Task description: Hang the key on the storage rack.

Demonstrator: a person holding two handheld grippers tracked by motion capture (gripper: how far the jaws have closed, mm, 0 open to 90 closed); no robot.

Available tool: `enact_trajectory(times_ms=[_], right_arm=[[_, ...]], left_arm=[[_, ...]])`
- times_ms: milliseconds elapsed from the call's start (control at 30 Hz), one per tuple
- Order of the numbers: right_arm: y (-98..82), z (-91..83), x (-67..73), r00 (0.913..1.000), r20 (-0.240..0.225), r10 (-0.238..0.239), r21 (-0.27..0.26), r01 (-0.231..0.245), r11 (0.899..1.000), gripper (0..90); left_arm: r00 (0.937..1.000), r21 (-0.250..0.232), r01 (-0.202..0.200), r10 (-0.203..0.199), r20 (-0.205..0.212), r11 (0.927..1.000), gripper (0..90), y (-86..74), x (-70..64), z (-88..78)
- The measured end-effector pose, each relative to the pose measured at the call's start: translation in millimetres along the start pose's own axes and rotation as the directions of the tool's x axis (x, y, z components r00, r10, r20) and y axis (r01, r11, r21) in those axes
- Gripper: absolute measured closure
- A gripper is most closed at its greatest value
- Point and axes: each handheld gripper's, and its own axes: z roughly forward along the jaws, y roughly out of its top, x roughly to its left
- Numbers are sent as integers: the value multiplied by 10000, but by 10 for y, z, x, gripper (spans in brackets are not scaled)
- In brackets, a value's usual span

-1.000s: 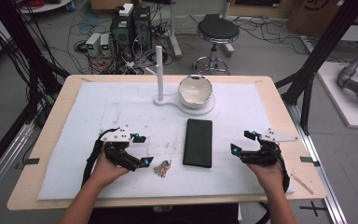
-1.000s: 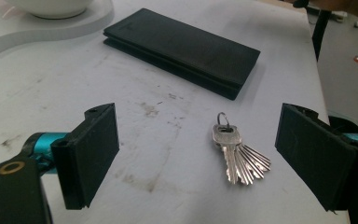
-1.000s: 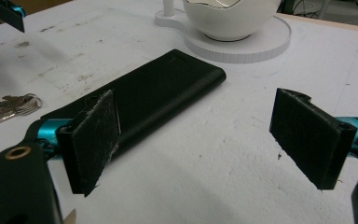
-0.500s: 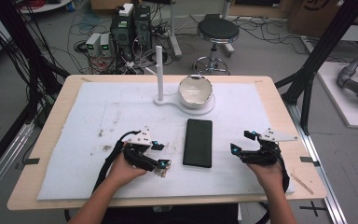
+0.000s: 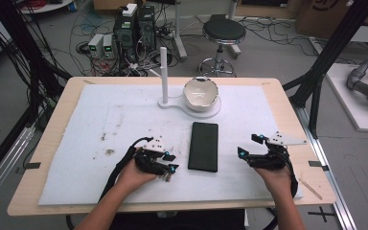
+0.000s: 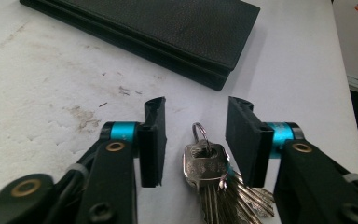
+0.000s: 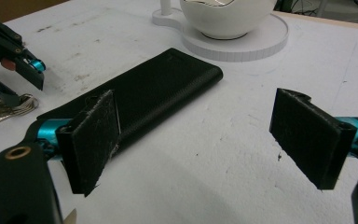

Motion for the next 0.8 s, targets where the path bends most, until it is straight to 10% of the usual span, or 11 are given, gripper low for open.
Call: enact_trajectory(times_ms=[433,800], right_arm=[[-9,34,11,10000,9,-14,177,13,9998,162],[-12,39,15,10000,10,-40,217,39,9998,162]], left_arm=[[9996,92,83,-80,-277,9999,871,-1,22,-18],[9994,-211,334,-334,4,9992,881,24,6,-103]])
